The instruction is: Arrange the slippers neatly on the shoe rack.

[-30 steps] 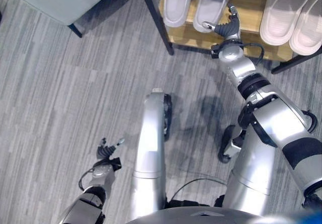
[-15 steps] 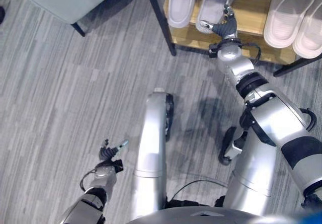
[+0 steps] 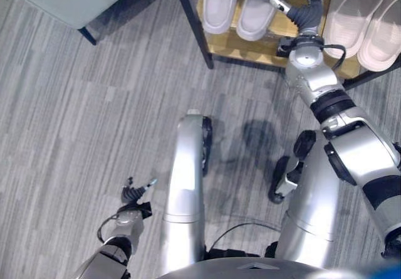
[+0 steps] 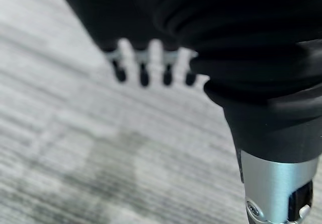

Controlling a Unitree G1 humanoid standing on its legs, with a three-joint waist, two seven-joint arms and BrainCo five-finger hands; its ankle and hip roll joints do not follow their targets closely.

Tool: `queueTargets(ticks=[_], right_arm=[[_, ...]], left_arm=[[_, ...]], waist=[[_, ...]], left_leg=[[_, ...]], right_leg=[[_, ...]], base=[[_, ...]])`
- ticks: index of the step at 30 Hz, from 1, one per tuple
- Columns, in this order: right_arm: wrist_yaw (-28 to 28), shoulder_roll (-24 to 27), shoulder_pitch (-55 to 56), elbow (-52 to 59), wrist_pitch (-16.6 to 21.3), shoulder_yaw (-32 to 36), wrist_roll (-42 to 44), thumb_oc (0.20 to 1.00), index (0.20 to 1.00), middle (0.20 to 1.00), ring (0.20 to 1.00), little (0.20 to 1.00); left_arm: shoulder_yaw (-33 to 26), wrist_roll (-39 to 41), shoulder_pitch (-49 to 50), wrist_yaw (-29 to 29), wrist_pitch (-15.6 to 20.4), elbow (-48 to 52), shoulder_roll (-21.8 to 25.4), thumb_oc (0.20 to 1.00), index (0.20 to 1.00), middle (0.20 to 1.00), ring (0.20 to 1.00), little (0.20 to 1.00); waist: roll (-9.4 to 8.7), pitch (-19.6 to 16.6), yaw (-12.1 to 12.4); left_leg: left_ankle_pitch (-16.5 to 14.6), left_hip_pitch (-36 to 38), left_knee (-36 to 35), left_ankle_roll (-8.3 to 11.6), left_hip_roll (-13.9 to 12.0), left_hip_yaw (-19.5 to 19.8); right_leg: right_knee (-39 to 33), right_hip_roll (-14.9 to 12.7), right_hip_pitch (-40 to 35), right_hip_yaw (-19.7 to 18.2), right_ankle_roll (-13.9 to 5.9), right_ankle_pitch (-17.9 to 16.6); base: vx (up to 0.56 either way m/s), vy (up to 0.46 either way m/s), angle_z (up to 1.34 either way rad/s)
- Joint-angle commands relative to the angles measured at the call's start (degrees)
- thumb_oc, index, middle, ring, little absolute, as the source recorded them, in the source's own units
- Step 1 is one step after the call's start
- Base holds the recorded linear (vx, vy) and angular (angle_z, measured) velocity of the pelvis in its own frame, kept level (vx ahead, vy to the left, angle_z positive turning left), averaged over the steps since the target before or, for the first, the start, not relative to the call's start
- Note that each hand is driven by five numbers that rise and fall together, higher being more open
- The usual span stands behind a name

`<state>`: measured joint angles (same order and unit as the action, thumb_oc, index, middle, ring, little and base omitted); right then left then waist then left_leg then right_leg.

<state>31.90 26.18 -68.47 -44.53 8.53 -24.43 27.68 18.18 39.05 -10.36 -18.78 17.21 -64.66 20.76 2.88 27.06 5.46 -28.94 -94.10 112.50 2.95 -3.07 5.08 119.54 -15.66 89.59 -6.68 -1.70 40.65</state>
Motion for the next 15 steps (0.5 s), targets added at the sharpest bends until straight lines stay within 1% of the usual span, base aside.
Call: queueTargets(ticks=[1,2,3,4,5,6,8,9,12,15], right_arm=[[-0.11,3.34,0.68,11.53,5.25,0.7,-4.26,1.0,1.0,1.0,1.0,1.0],[-0.86,4.84,1.78,14.62,5.6,0.64,-5.41,1.0,1.0,1.0,1.0,1.0],[-2.79,7.87,5.39,20.9,5.95,0.81,-6.84,1.0,1.0,1.0,1.0,1.0],[-2.82,7.99,5.72,21.27,5.8,1.0,-6.89,1.0,1.0,1.0,1.0,1.0],[-6.02,10.97,9.9,28.48,6.51,0.96,-6.97,1.0,1.0,1.0,1.0,1.0],[-6.02,11.0,9.98,28.57,6.47,1.02,-6.98,1.0,1.0,1.0,1.0,1.0],[-8.57,13.52,13.17,34.53,6.97,1.13,-7.69,1.0,1.0,1.0,1.0,1.0],[-10.8,16.6,17.62,41.7,7.86,2.4,-7.99,1.0,1.0,1.0,1.0,1.0],[-13.21,19.36,23.82,48.51,8.48,4.98,-7.72,1.0,1.0,1.0,1.0,1.0],[-14.89,21.46,27.31,51.55,8.45,6.66,-7.38,1.0,1.0,1.0,1.0,1.0]], left_arm=[[-2.75,-0.82,1.95,-1.48,1.73,-1.07,0.43,1.0,1.0,1.0,1.0,1.0],[-3.25,-1.06,2.21,-1.44,1.68,-0.93,0.39,1.0,1.0,1.0,1.0,1.0],[-4.12,-1.34,2.6,-1.04,1.74,-0.45,0.38,1.0,1.0,1.0,1.0,1.0],[-4.05,-1.36,2.64,-1.04,1.74,-0.42,0.39,1.0,1.0,1.0,1.0,1.0],[-5.06,-1.61,3.27,-0.62,1.62,0.15,0.35,1.0,1.0,1.0,1.0,1.0],[-5.02,-1.61,3.27,-0.63,1.62,0.16,0.36,1.0,1.0,1.0,1.0,1.0],[-5.74,-2.16,3.8,-0.28,1.67,0.81,0.18,1.0,1.0,1.0,1.0,1.0],[-6.72,-2.39,4.13,0.01,1.73,1.52,0.0,1.0,1.0,1.0,1.0,1.0],[-6.84,-3.04,4.74,0.33,1.91,2.55,-0.27,1.0,1.0,1.0,1.0,1.0],[-6.96,-3.23,5.0,0.72,1.93,2.76,-0.61,1.0,1.0,1.0,1.0,1.0]], waist=[[-0.95,2.74,0.63],[-1.19,2.74,0.34],[-1.71,2.74,-0.31],[-1.7,2.74,-0.27],[-2.2,2.74,-0.87],[-2.19,2.74,-0.84],[-2.66,2.74,-1.46],[-3.17,2.74,-2.13],[-3.49,2.74,-2.86],[-3.78,2.74,-3.18]], left_leg=[[-10.72,4.14,0.87,2.15,0.31,4.3],[-10.68,4.14,0.87,2.22,0.25,4.38],[-10.65,4.14,1.13,2.36,0.32,4.58],[-10.65,4.14,1.18,2.37,0.34,4.58],[-10.49,4.14,1.33,2.55,0.32,4.71],[-10.49,4.14,1.34,2.55,0.32,4.71],[-10.44,4.14,1.52,2.66,0.4,4.84],[-10.38,4.14,1.7,2.88,0.51,4.93],[-10.3,4.14,1.98,3.02,0.75,5.21],[-10.23,4.14,1.91,3.28,0.78,5.26]], right_leg=[[-3.38,-0.1,0.37,-5.29,0.26,-4.11],[-3.35,-0.03,0.37,-5.31,0.29,-4.01],[-3.12,0.03,0.37,-5.44,0.37,-3.81],[-3.05,0.01,0.37,-5.47,0.36,-3.77],[-2.88,0.2,0.37,-5.54,0.42,-3.54],[-2.86,0.2,0.37,-5.55,0.41,-3.54],[-2.8,0.23,0.37,-5.5,0.43,-3.38],[-2.41,0.33,0.37,-5.5,0.41,-3.15],[-2.02,0.31,0.37,-5.61,0.44,-2.76],[-1.83,0.34,0.37,-5.7,0.44,-2.62]], base=[[0.0,0.0,0.0],[0.0,0.0,0.0],[0.0,0.0,0.0],[-0.01,-0.044,-0.04],[-0.01,-0.028,-0.04],[-0.02,-0.043,-0.04],[-0.01,-0.047,-0.06],[-0.01,-0.062,-0.05],[-0.01,-0.048,-0.02],[0.0,-0.034,-0.03]])
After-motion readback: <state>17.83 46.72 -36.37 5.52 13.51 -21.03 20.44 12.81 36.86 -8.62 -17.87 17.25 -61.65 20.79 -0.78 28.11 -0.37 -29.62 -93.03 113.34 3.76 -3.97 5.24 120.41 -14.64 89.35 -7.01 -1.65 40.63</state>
